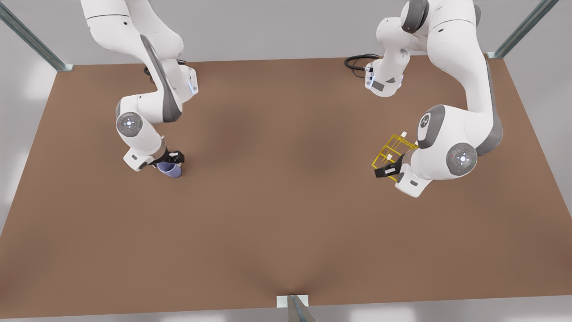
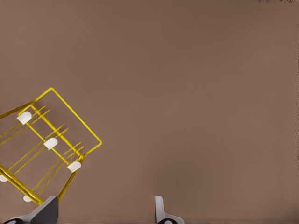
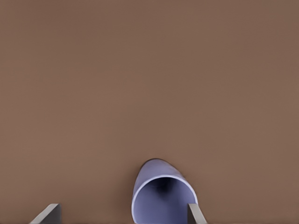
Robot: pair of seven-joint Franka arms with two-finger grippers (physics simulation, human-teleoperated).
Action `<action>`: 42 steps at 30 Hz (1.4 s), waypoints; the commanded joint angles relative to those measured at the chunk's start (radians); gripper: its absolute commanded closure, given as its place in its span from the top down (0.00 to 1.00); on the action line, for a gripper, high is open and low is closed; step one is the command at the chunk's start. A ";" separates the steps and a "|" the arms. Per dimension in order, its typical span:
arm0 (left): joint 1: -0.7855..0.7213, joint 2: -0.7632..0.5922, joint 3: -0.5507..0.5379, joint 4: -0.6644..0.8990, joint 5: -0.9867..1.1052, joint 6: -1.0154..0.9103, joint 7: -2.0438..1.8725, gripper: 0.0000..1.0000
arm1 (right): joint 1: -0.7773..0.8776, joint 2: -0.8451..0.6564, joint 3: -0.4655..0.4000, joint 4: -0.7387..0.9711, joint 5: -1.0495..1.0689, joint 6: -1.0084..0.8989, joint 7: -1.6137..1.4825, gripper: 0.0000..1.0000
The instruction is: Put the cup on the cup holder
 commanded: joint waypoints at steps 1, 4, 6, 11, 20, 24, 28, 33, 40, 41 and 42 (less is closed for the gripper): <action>0.001 -0.002 0.000 0.001 -0.011 -0.001 -0.110 1.00 | 0.041 0.015 -0.003 -0.001 0.001 0.032 0.009 1.00; -0.007 0.001 0.000 0.002 -0.008 0.005 -0.144 1.00 | 0.051 0.011 0.037 -0.039 0.003 0.047 0.026 1.00; 0.000 -0.002 0.000 0.002 -0.011 0.007 -0.144 1.00 | 0.045 0.007 0.074 -0.064 0.008 0.058 0.027 1.00; 0.047 -0.005 0.007 0.005 -0.083 0.016 -0.193 1.00 | 0.043 0.006 0.111 -0.102 0.008 0.080 0.044 1.00; 0.092 -0.013 0.008 0.007 -0.088 0.031 -0.186 1.00 | 0.051 0.012 0.163 -0.121 0.050 0.116 0.084 1.00; 0.078 -0.002 0.000 0.034 -0.077 0.020 -0.184 1.00 | 0.043 0.023 0.163 -0.128 0.050 0.129 0.082 1.00; 0.076 -0.004 -0.003 0.031 -0.060 0.019 -0.184 1.00 | 0.040 0.038 0.163 -0.151 0.050 0.147 0.082 1.00; 0.069 -0.001 -0.004 0.031 -0.057 0.019 -0.186 1.00 | 0.040 0.027 0.163 -0.153 0.044 0.115 0.067 1.00; 0.069 -0.002 -0.004 0.030 -0.057 0.019 -0.186 1.00 | -0.084 -0.014 0.161 -0.116 0.037 -0.002 -0.050 1.00; 0.069 -0.002 -0.003 0.030 -0.057 0.019 -0.186 1.00 | -0.109 -0.003 0.161 -0.078 0.037 -0.049 -0.073 1.00; 0.069 -0.002 -0.004 0.030 -0.057 0.019 -0.184 1.00 | -0.106 -0.009 0.161 -0.076 0.037 -0.057 -0.073 1.00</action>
